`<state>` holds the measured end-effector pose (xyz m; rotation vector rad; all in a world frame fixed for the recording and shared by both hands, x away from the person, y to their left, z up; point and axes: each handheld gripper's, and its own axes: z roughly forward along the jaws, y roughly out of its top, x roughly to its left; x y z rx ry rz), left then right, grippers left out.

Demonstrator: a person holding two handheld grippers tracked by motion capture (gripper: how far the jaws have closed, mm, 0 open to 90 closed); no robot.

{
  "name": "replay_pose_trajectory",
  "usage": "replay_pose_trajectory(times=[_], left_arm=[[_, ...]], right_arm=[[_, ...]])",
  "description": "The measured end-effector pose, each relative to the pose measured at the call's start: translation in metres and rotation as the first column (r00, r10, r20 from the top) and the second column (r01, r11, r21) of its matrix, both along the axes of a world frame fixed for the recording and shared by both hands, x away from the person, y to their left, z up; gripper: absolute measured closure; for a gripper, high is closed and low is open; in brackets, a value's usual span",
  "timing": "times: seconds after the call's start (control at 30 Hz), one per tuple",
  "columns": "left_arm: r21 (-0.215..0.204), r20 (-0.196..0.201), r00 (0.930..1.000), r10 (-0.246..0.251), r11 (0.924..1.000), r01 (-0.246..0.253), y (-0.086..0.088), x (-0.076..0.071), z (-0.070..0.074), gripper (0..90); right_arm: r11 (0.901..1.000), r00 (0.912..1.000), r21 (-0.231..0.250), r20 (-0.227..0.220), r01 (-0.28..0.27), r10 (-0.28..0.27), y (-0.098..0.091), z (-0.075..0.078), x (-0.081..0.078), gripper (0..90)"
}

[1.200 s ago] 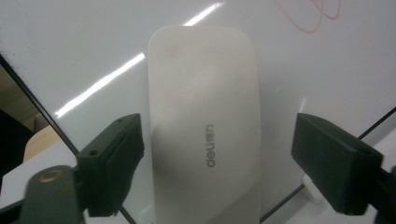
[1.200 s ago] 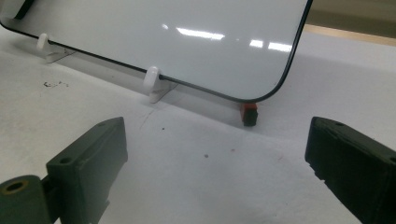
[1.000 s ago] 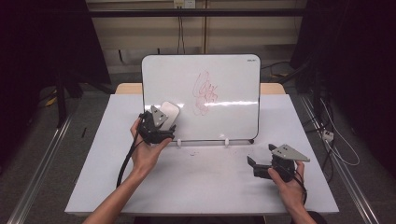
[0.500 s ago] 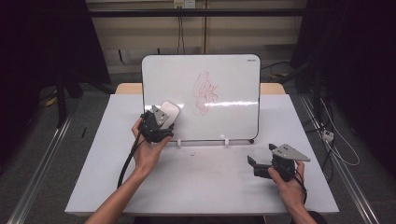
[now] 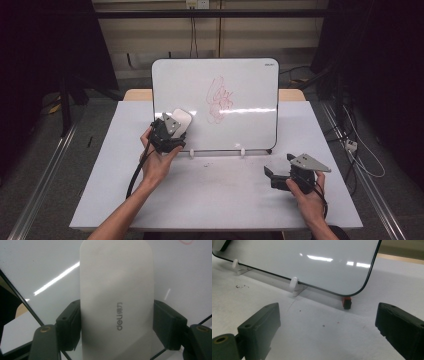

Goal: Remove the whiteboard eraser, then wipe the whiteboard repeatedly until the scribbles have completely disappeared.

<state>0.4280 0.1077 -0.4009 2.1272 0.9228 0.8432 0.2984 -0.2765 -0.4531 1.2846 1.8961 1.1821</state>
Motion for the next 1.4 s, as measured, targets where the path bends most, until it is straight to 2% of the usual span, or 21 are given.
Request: replay_pose_trajectory(times=[0.3,0.33,0.47,0.5,0.53,0.6,0.67,0.83,0.97,1.07,1.4], left_arm=[[-0.025,-0.012,0.9995,-0.030,0.9992,0.030,0.006,0.002,0.001,30.3],[-0.040,-0.009,0.9996,-0.028,0.9988,0.028,0.006,0.002,0.001,30.3],[-0.055,-0.017,0.9989,-0.045,0.9975,0.044,0.009,0.003,0.002,30.4],[-0.062,-0.019,0.9987,-0.048,0.9970,0.046,0.010,0.003,0.002,30.4],[-0.079,-0.039,0.9975,-0.060,0.9953,0.057,0.012,0.003,0.003,30.5],[-0.129,-0.053,0.9961,-0.071,0.9896,0.063,0.012,0.003,0.004,30.7],[-0.113,-0.033,0.9966,-0.075,0.9910,0.071,0.011,0.000,0.006,30.7],[-0.142,-0.007,0.9935,-0.113,0.9836,0.111,0.007,-0.010,0.015,30.7],[-0.169,-0.005,0.9934,-0.115,0.9793,0.112,0.011,-0.011,0.016,30.7],[-0.201,0.001,0.9930,-0.118,0.9728,0.116,0.017,-0.011,0.019,30.7],[-0.219,0.040,0.9876,-0.152,0.9630,0.157,0.023,-0.016,0.028,30.7]], right_arm=[[1.0000,1.0000,0.000,0.000,-0.002,0.002,0.000,0.000,-0.001,5.8],[1.0000,1.0000,0.001,0.001,-0.003,0.003,0.000,0.000,-0.001,5.8],[1.0000,1.0000,-0.001,0.002,-0.008,0.008,0.000,0.000,-0.001,5.8],[1.0000,1.0000,-0.003,0.005,-0.009,0.009,0.000,0.000,-0.002,5.8],[1.0000,1.0000,-0.004,0.005,-0.008,0.008,0.000,0.000,-0.002,5.8],[0.9999,0.9999,-0.005,0.005,-0.010,0.010,0.000,0.001,-0.003,5.7],[0.9999,0.9999,-0.004,0.004,-0.009,0.009,0.000,0.001,-0.003,5.7],[0.9999,0.9999,-0.006,0.008,-0.011,0.011,0.000,0.001,-0.004,5.7],[0.9999,0.9999,-0.006,0.008,-0.010,0.010,0.000,0.001,-0.004,5.7],[0.9999,0.9999,-0.007,0.009,-0.012,0.012,-0.001,0.001,-0.005,5.7],[1.0000,0.9999,-0.003,0.011,-0.008,0.008,-0.001,0.002,-0.005,5.7]])
